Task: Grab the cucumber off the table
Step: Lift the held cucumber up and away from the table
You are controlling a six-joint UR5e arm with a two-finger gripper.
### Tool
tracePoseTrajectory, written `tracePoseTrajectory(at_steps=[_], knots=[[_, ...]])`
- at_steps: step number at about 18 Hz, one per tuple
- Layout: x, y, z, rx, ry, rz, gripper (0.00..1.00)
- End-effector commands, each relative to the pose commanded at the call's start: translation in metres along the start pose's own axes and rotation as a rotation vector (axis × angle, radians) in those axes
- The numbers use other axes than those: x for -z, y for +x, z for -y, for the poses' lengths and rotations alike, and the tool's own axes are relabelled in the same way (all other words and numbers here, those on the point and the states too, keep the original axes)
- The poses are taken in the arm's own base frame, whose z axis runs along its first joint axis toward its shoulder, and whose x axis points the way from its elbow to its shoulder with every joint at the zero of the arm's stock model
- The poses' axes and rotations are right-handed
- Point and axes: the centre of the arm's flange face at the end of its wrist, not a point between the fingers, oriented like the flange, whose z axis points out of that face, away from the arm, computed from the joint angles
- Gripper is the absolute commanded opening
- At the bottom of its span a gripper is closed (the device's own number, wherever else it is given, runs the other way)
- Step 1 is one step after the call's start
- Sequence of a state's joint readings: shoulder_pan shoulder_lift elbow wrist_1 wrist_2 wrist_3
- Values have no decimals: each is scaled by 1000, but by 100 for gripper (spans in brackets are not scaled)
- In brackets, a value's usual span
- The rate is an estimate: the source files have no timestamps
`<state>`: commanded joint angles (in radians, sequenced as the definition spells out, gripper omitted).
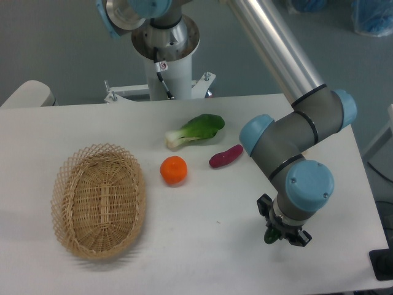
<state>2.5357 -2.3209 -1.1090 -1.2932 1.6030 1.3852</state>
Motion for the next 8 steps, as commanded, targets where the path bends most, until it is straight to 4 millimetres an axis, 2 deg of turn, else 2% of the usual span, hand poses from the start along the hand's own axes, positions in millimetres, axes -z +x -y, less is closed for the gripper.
tracePoseTrajectory(at_steps=[8], knots=[[-2,3,0,-1,2,3,33]])
